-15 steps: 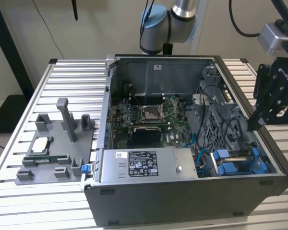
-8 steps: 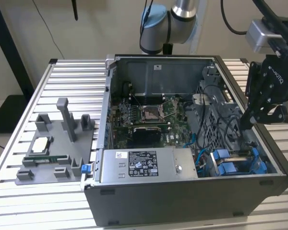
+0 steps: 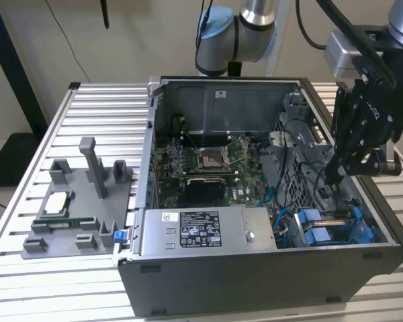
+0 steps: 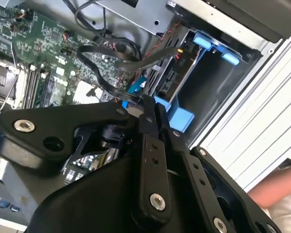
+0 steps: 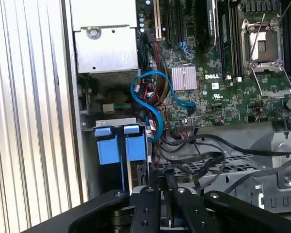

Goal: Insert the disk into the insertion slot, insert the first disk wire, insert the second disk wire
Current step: 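Insert the second disk wire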

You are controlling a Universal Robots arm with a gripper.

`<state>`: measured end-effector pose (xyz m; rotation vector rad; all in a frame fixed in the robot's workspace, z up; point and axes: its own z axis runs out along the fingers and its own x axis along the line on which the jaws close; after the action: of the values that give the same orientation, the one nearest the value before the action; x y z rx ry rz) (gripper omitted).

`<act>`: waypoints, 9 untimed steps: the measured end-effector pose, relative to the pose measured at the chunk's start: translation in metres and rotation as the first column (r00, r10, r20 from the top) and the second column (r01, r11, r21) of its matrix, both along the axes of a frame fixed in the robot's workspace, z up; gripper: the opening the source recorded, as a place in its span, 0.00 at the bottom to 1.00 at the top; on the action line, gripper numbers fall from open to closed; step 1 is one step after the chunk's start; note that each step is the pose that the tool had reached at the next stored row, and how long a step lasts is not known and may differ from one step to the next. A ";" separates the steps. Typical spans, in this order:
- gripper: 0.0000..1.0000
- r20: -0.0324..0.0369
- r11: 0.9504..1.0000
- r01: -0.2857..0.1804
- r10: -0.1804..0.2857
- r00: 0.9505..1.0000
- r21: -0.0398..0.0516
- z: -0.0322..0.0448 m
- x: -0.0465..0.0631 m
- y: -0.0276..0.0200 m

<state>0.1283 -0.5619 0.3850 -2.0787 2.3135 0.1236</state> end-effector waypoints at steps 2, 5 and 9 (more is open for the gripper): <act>0.00 0.000 1.000 -0.003 0.003 1.000 -0.006 0.0000 0.000 -0.0008; 0.00 0.000 1.000 -0.009 0.009 1.000 -0.013 -0.0001 -0.001 -0.0020; 0.00 0.002 1.000 -0.013 0.013 1.000 -0.015 -0.0004 -0.002 -0.0066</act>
<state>0.1264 -0.5685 0.3846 -2.1002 2.3067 0.1051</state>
